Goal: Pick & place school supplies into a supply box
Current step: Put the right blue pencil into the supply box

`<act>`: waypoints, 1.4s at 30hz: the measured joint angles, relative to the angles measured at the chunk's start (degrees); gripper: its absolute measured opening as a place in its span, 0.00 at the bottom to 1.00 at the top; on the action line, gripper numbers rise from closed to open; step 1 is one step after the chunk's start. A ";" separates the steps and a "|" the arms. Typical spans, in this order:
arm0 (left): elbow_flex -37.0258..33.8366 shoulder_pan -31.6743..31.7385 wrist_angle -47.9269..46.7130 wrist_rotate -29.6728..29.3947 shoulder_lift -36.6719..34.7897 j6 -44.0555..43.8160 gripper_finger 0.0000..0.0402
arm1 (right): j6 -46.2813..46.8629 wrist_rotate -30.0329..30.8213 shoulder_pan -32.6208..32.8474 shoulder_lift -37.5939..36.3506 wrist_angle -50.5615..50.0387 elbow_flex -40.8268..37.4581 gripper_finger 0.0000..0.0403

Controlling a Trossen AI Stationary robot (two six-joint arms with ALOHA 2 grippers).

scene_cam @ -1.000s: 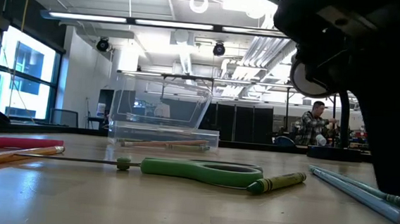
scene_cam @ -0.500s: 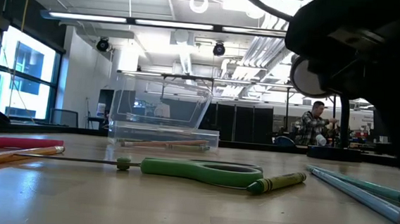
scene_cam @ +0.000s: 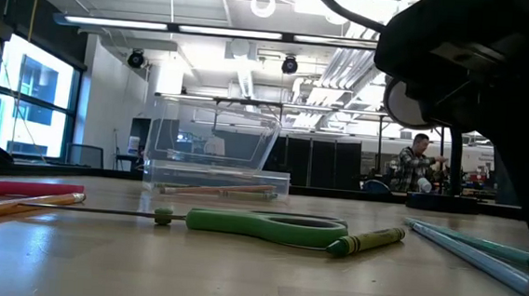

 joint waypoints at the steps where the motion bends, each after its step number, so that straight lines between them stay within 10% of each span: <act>1: 0.00 0.00 -0.02 0.00 0.00 0.00 0.45 | 0.00 0.05 0.00 0.00 -0.07 0.00 0.19; 25: 0.00 0.00 -0.02 0.00 0.00 -0.02 0.45 | -2.25 1.61 0.11 -0.07 -4.99 0.04 0.01; 42: 0.00 0.00 -0.02 0.00 -0.02 0.00 0.45 | -21.59 18.31 -0.62 -4.91 -10.68 -0.02 0.00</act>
